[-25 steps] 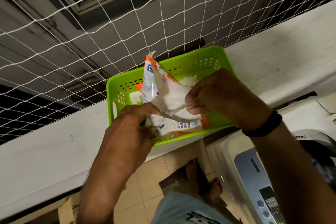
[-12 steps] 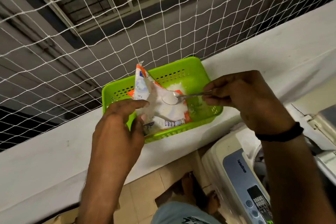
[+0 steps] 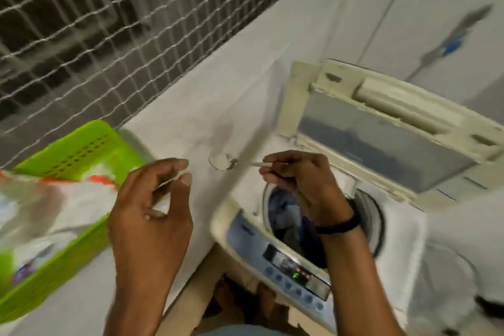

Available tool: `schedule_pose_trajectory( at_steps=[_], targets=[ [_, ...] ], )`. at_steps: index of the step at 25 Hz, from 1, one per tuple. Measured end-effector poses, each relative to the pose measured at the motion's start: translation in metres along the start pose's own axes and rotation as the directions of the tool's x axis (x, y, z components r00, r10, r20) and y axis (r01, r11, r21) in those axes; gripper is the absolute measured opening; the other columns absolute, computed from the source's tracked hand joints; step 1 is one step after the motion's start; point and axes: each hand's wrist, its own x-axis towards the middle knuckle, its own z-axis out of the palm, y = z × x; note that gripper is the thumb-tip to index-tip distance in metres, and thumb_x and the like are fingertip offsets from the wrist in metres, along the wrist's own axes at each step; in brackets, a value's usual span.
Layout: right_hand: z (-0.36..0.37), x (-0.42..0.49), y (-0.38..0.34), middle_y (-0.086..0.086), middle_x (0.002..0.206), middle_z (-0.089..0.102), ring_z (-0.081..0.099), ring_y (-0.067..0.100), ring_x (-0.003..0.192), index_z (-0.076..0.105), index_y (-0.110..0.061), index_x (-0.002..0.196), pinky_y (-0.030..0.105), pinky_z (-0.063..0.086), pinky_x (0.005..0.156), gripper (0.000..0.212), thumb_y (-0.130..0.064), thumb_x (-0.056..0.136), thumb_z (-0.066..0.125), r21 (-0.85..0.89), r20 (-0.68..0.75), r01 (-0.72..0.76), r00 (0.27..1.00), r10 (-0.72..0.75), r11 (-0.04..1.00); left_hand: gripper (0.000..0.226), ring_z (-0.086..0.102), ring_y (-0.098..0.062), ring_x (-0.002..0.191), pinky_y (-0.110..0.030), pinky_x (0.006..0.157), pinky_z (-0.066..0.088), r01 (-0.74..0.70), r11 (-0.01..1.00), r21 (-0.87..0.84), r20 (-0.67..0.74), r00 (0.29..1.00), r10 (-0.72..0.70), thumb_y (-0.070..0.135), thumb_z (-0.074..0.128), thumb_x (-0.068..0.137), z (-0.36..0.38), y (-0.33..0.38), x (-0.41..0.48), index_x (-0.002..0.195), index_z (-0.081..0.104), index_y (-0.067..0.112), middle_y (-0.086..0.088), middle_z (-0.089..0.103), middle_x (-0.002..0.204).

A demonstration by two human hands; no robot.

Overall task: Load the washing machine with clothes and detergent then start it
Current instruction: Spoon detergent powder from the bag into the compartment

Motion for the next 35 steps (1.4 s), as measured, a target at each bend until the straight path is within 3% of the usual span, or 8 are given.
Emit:
schedule_pose_trajectory(
  at_steps=[6,9,12,19,23,28,31,35],
  targets=[
    [-0.157,0.004,0.055,0.013,0.078,0.073,0.07,0.024,0.075,0.074,-0.004,0.08,0.027,0.06,0.068,0.023,0.014,0.08,0.059,0.085,-0.547,-0.009,0.835,0.054,0.996,0.019,0.068,-0.004,0.092,-0.02,0.083,0.055,0.048,0.997,0.067,0.426,0.902,-0.073,0.012,0.064,0.091,0.139,-0.036,-0.023,0.104,0.069,0.025,0.005,0.071,0.106],
    [-0.215,0.029,0.091,0.006,0.081,0.077,0.072,0.025,0.083,0.078,-0.014,0.074,0.042,0.059,0.086,0.018,0.001,0.076,0.068,0.032,-0.753,-0.017,0.657,0.035,0.999,0.018,0.07,-0.017,0.096,-0.035,0.088,0.056,0.099,0.991,0.089,0.506,0.853,-0.131,0.01,0.065,0.09,0.202,-0.056,-0.038,0.104,0.069,0.019,0.002,0.073,0.103],
    [-0.235,0.056,0.111,0.008,0.09,0.077,0.072,0.028,0.091,0.079,-0.018,0.085,0.032,0.055,0.089,0.016,-0.009,0.077,0.07,-0.166,-0.816,-0.149,0.575,-0.051,0.975,0.018,0.068,-0.019,0.1,-0.024,0.085,0.048,0.158,0.977,0.143,0.521,0.827,-0.21,0.01,0.064,0.09,0.244,-0.064,-0.051,0.107,0.07,0.014,-0.001,0.073,0.104],
    [-0.223,0.073,0.141,0.017,0.112,0.071,0.064,0.033,0.108,0.069,-0.005,0.114,0.035,0.049,0.095,0.04,0.009,0.079,0.056,-0.716,-0.577,-0.242,0.733,-0.361,0.655,0.02,0.062,-0.009,0.095,-0.018,0.08,0.045,0.185,0.961,0.207,0.501,0.824,-0.266,0.011,0.061,0.092,0.263,-0.073,-0.061,0.11,0.068,0.015,0.004,0.07,0.104],
    [-0.21,0.055,0.121,0.005,0.07,0.063,0.054,0.018,0.063,0.058,-0.02,0.069,0.025,0.042,0.064,0.02,-0.007,0.083,0.054,-0.536,-0.707,-0.174,0.627,-0.327,0.826,0.019,0.066,-0.009,0.097,-0.017,0.083,0.05,0.193,0.972,0.131,0.456,0.859,-0.232,0.012,0.064,0.091,0.237,-0.065,-0.052,0.107,0.067,0.021,0.01,0.069,0.101],
    [-0.165,0.032,0.072,0.005,0.104,0.073,0.068,0.021,0.103,0.076,-0.029,0.083,0.037,0.052,0.094,0.019,-0.017,0.078,0.062,-0.13,-0.428,0.012,0.901,-0.067,0.991,0.018,0.068,0.001,0.087,-0.019,0.081,0.054,0.134,0.988,-0.071,0.288,0.952,-0.108,0.009,0.065,0.091,0.159,-0.021,-0.033,0.108,0.068,0.015,0.008,0.072,0.101],
    [-0.09,0.025,0.035,0.014,0.093,0.074,0.071,0.032,0.098,0.069,-0.002,0.089,0.031,0.059,0.078,0.011,0.003,0.082,0.062,0.316,-0.255,0.084,0.967,0.0,0.945,0.018,0.068,-0.005,0.09,-0.019,0.083,0.053,0.071,0.981,-0.183,0.145,0.988,-0.044,0.005,0.065,0.091,0.091,0.0,-0.015,0.105,0.068,0.016,0.005,0.071,0.098],
    [0.019,0.003,-0.007,0.016,0.079,0.075,0.074,0.028,0.084,0.069,0.006,0.09,0.025,0.059,0.074,0.015,0.007,0.087,0.054,0.179,0.076,0.037,0.996,-0.051,0.983,0.016,0.061,0.002,0.076,-0.013,0.075,0.049,0.002,0.984,-0.177,-0.108,0.994,-0.022,0.002,0.066,0.09,-0.003,0.009,0.011,0.102,0.069,0.013,0.003,0.07,0.091]
  ],
)
